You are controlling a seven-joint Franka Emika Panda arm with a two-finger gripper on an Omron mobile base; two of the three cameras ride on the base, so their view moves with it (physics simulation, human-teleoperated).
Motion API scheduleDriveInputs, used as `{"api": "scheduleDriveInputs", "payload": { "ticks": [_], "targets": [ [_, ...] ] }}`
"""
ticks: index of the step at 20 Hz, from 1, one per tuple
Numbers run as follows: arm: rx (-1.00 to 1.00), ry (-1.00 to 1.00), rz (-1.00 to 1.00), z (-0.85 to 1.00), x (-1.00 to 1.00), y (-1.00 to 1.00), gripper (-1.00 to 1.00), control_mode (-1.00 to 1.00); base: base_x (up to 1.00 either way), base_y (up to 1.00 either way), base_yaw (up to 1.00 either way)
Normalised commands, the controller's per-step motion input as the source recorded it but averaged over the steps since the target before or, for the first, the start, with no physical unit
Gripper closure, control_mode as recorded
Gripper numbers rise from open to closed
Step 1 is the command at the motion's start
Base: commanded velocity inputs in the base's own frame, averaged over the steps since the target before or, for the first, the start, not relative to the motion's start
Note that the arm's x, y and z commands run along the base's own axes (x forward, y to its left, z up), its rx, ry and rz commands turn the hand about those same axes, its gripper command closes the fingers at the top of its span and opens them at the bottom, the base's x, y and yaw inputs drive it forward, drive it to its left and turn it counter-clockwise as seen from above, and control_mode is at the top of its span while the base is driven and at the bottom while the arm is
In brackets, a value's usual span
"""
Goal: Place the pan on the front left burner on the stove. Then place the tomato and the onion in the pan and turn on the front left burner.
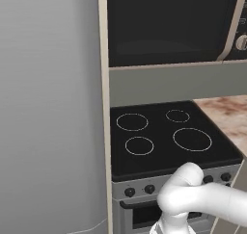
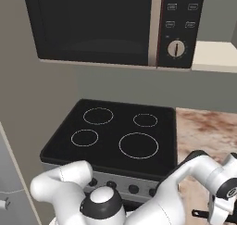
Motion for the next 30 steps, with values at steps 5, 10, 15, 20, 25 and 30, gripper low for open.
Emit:
{"api": "scheduleDriveInputs", "payload": {
  "ticks": [5, 10, 15, 20, 25, 30],
  "targets": [
    [0.0, 0.0, -0.06, -0.41, -0.04, 0.0, 1.0, -1.0, 0.0, 0.0, 0.0],
    [0.0, 0.0, -0.06, -0.13, -0.17, 0.0, 1.0, -1.0, 0.0, 0.0, 0.0],
    [-0.04, 0.0, -0.01, 0.15, -0.24, 0.04, 1.0, -1.0, 0.0, 0.0, 0.0],
    [-0.07, -0.01, 0.0, 0.59, -0.09, 0.25, 1.0, -1.0, 0.0, 0.0, 0.0],
    [-0.09, -0.01, 0.04, 0.55, 0.0, 0.34, 1.0, -1.0, 0.0, 0.0, 0.0],
    [-0.03, 0.0, 0.1, 0.32, 0.0, 0.46, 1.0, -1.0, 0.0, 0.0, 0.0]
  ]
}}
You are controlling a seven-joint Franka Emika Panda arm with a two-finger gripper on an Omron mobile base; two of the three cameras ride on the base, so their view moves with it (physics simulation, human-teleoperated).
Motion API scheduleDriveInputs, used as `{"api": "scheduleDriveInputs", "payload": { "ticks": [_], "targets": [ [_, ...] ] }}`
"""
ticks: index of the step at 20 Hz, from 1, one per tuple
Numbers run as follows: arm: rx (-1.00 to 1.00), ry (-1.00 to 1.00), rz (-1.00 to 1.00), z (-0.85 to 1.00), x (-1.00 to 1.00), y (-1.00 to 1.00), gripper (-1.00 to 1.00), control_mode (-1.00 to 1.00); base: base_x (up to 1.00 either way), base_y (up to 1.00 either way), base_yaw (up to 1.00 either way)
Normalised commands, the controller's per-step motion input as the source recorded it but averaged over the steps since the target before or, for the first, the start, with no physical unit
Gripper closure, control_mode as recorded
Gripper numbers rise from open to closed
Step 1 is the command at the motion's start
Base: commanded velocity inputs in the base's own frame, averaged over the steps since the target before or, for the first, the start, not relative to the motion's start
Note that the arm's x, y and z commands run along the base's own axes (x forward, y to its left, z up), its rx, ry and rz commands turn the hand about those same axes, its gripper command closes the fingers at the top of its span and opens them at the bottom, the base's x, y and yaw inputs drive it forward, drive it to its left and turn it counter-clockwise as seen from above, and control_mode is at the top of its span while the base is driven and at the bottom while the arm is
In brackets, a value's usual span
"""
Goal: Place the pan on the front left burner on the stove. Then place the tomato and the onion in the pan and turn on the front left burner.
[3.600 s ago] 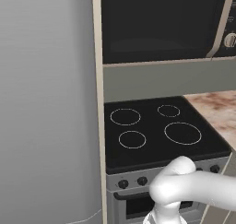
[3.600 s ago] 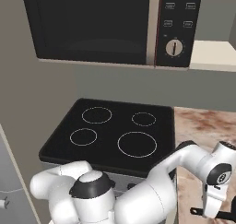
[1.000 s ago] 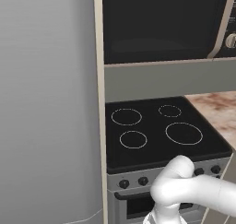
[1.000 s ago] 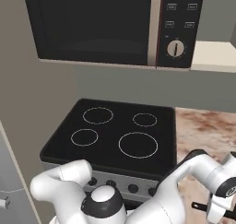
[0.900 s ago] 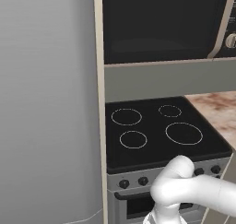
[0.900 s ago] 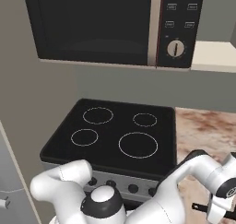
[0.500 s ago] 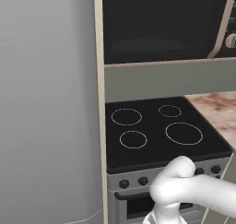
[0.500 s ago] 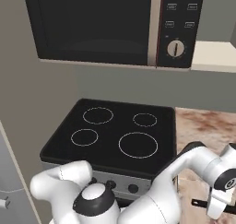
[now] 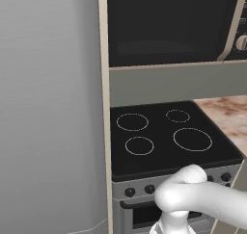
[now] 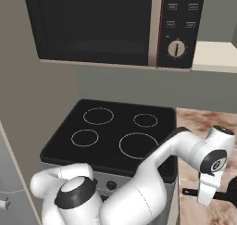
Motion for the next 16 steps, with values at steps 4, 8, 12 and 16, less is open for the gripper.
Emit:
{"api": "scheduleDriveInputs", "payload": {
  "ticks": [4, 8, 12, 16],
  "targets": [
    [0.0, 0.0, 0.17, 0.16, 0.0, 0.47, 1.0, -1.0, 0.0, 0.0, 0.0],
    [0.0, 0.0, 0.2, 0.15, 0.0, 0.52, 1.0, -1.0, 0.0, 0.0, 0.0],
    [0.0, 0.0, 0.21, 0.15, 0.0, 0.53, 1.0, -1.0, 0.0, 0.0, 0.0],
    [0.0, 0.0, 0.23, 0.14, 0.05, 0.55, 1.0, -1.0, 0.0, 0.0, 0.0]
  ]
}}
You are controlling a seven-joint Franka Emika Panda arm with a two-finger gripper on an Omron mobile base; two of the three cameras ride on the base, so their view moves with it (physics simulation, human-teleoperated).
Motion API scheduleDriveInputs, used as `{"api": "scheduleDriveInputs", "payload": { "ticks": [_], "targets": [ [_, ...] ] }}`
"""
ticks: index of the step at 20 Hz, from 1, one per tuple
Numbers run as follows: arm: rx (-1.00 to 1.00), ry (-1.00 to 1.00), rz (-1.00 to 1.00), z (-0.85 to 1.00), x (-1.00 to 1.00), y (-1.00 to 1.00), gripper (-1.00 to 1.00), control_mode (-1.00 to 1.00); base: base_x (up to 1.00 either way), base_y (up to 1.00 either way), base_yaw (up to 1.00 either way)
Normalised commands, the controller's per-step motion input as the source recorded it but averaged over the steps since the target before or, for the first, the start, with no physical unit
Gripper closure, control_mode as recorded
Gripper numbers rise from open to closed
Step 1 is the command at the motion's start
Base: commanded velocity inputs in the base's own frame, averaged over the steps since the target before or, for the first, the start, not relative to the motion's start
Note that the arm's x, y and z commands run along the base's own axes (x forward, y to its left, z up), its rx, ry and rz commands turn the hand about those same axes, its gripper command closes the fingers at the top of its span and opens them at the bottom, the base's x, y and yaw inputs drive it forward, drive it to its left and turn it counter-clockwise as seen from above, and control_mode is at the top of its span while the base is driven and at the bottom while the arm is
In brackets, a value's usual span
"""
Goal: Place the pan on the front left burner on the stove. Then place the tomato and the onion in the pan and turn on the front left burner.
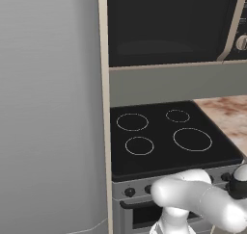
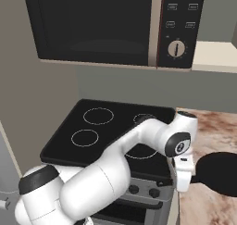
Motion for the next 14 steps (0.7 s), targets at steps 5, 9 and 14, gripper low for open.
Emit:
{"api": "scheduleDriveInputs", "payload": {
  "ticks": [5, 9, 14],
  "targets": [
    [0.0, 0.0, 0.25, 0.08, 0.07, 0.52, 1.0, -1.0, 0.0, 0.0, 0.0],
    [0.0, 0.0, 0.26, 0.06, 0.07, 0.44, 1.0, -1.0, 0.0, 0.0, 0.0],
    [0.0, 0.0, 0.26, 0.07, 0.18, 0.34, 1.0, -1.0, 0.0, 0.0, 0.0]
  ]
}}
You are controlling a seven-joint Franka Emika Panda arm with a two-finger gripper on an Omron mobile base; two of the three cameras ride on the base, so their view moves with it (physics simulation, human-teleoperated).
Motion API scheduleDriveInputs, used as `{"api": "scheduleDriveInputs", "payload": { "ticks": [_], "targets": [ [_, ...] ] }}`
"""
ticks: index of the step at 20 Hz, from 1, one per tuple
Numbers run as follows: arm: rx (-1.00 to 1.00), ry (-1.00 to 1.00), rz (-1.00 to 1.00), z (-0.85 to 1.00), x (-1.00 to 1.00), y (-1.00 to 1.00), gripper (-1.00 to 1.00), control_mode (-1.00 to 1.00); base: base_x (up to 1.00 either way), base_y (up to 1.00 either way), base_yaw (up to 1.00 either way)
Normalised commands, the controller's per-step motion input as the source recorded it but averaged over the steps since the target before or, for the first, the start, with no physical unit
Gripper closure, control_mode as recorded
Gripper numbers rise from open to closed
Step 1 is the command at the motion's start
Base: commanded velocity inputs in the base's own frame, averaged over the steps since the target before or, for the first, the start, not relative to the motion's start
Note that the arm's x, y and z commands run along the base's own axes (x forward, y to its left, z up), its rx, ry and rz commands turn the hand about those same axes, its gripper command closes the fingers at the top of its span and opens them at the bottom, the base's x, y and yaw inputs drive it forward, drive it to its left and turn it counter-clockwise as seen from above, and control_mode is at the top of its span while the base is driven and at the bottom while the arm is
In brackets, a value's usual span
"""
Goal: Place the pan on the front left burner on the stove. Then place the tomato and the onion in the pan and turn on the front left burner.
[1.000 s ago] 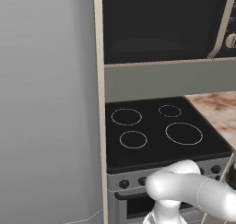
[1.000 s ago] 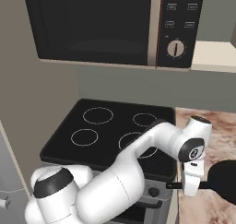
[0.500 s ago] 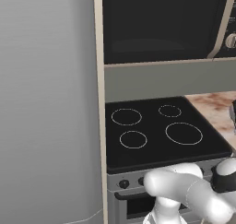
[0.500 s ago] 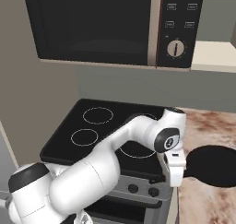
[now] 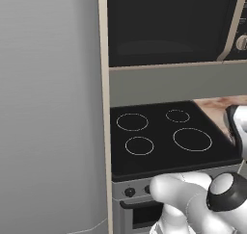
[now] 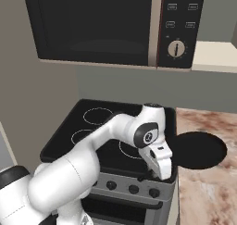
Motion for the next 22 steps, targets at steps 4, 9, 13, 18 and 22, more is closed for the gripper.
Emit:
{"api": "scheduleDriveInputs", "payload": {
  "ticks": [4, 9, 13, 18, 22],
  "targets": [
    [0.0, 0.0, 0.27, 0.08, 0.3, 0.27, 1.0, -1.0, 0.0, 0.0, 0.0],
    [0.01, 0.0, 0.27, 0.05, 0.32, 0.21, 1.0, -1.0, 0.0, 0.0, 0.0],
    [0.04, 0.05, 0.27, 0.0, 0.32, 0.17, 1.0, -1.0, 0.0, 0.0, 0.0],
    [0.08, 0.07, 0.29, 0.0, 0.27, 0.15, 1.0, -1.0, 0.0, 0.0, 0.0],
    [0.1, 0.05, 0.33, 0.0, 0.27, 0.12, 1.0, -1.0, 0.0, 0.0, 0.0]
  ]
}}
